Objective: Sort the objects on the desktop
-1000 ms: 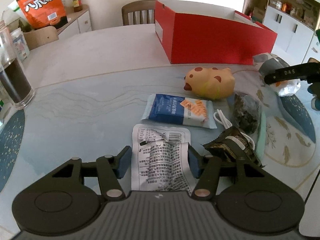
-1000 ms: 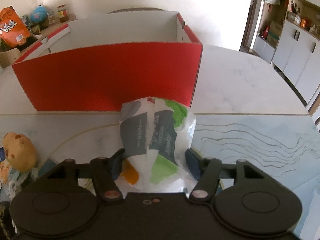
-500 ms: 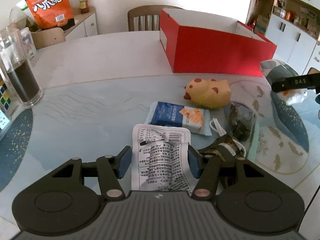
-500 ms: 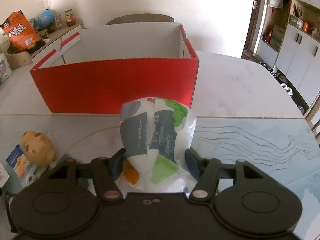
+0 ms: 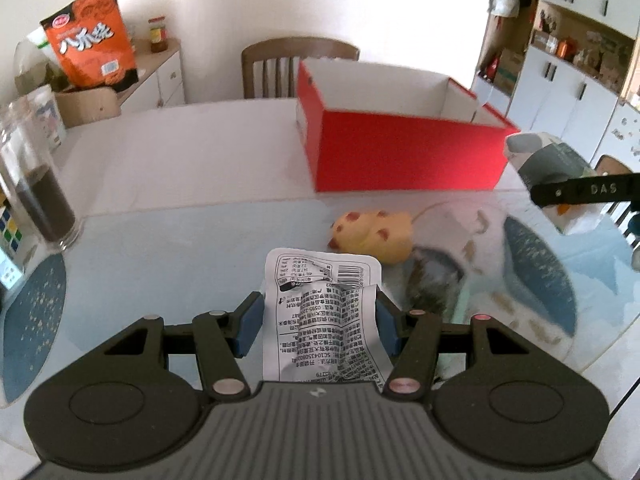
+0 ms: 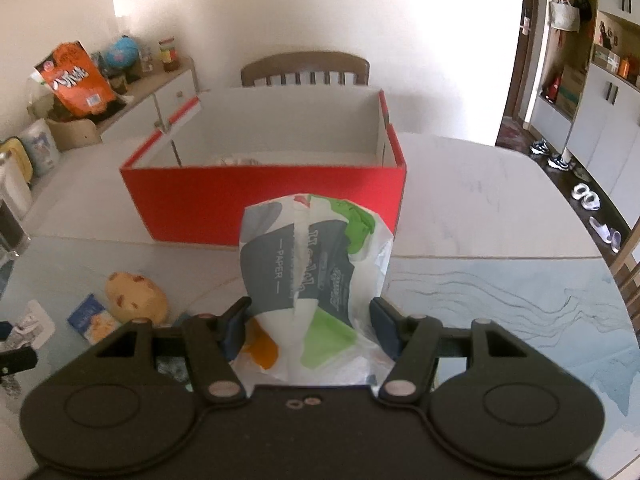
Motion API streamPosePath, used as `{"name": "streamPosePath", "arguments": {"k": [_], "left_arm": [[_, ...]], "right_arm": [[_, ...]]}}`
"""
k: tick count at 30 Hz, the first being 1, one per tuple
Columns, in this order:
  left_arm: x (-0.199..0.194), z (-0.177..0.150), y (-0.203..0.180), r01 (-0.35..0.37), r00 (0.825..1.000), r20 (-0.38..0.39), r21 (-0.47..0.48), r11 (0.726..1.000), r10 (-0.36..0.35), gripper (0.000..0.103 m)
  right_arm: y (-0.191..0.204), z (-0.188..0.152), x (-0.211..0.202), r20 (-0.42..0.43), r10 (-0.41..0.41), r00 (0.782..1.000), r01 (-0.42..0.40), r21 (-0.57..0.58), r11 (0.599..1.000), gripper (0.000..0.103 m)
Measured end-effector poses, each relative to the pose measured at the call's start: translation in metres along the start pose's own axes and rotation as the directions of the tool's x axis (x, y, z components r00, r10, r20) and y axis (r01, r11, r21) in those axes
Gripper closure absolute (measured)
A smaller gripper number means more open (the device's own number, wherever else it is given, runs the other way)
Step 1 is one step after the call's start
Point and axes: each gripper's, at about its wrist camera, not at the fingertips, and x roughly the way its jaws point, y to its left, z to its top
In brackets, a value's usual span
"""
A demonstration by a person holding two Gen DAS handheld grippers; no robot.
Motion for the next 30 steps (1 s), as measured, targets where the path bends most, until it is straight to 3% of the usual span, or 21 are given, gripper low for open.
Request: {"name": "streamPosePath", "arguments": {"k": [12,30], "left_arm": [[-0.013,0.042,-0.031,0.058,0.996,0.065,0.058,0.997,-0.062,0.046],[-0.015,0.122,-0.076,0.066,0.982,0.168,0.142,0.988,-0.090,0.046]], "right_arm": [[0.000,0.016,-0.032,0.053,0.010,0.999,-0.011,0.023,1.000,0.039],[0.005,0.048,-0.058,0.097,0.015,0.995,-0.013,-0.018,1.000,0.039]]}}
